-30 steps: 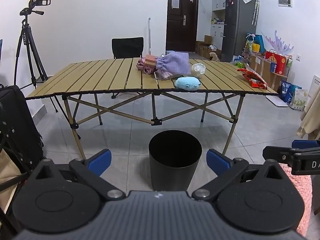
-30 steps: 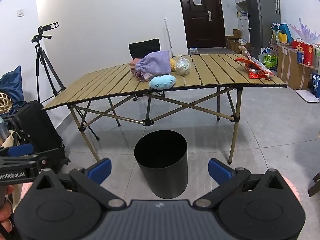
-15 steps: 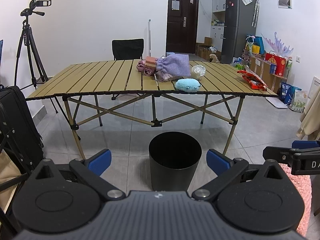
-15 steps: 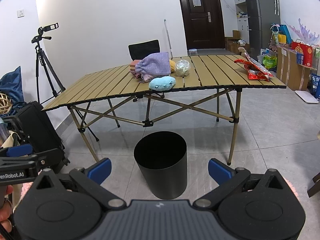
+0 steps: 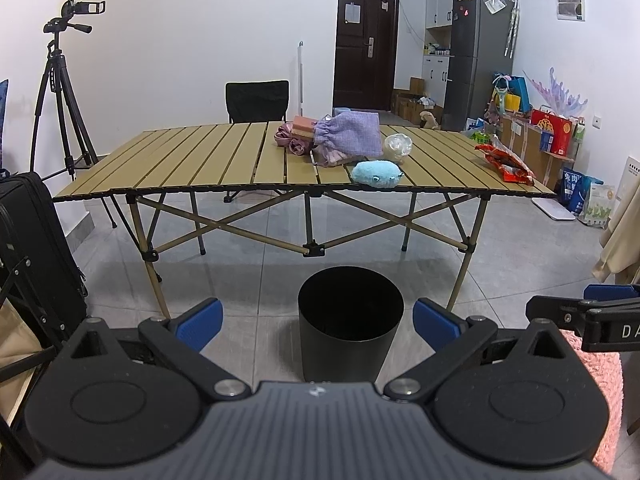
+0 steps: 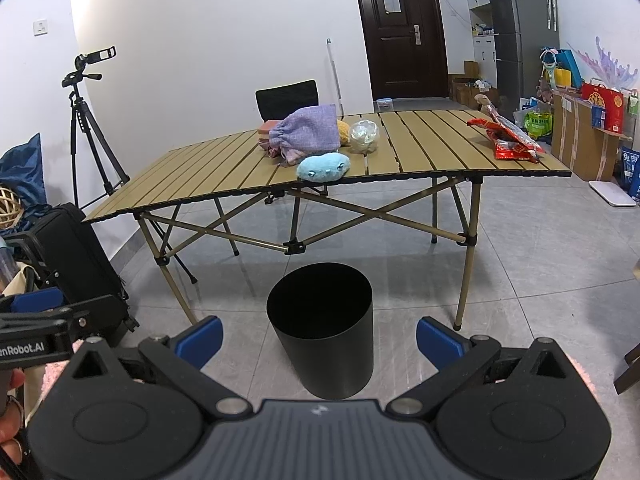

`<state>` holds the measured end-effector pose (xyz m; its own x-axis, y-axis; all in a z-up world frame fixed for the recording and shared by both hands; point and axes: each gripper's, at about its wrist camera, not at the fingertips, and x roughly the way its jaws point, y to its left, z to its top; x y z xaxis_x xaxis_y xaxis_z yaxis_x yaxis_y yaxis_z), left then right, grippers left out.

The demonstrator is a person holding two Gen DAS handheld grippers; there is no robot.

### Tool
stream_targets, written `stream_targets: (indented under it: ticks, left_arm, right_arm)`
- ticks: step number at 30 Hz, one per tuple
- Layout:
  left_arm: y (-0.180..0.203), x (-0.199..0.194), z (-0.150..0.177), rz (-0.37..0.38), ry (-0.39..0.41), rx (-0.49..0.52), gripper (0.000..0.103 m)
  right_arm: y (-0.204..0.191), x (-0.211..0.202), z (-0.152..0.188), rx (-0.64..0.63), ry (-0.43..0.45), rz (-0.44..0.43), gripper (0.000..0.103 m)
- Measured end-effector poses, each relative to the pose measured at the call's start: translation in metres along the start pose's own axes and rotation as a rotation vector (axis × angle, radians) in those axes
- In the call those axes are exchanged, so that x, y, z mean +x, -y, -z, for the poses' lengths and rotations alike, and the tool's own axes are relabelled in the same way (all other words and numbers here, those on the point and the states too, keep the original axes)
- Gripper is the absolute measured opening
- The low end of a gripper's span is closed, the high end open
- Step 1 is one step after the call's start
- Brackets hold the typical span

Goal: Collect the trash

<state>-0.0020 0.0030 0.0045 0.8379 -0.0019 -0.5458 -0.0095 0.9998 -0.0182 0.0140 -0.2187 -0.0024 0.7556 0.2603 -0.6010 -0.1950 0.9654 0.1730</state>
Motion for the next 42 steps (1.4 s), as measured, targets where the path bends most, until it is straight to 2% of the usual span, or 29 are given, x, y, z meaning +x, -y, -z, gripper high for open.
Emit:
stream_targets:
  ticks: [42]
  left_arm:
    - [-0.0004, 0.0000, 0.0022, -0.002, 0.010, 0.000, 0.103]
  right_arm:
    - [-0.0008, 0.0010, 0.0053, -0.001, 0.005, 0.003, 0.103]
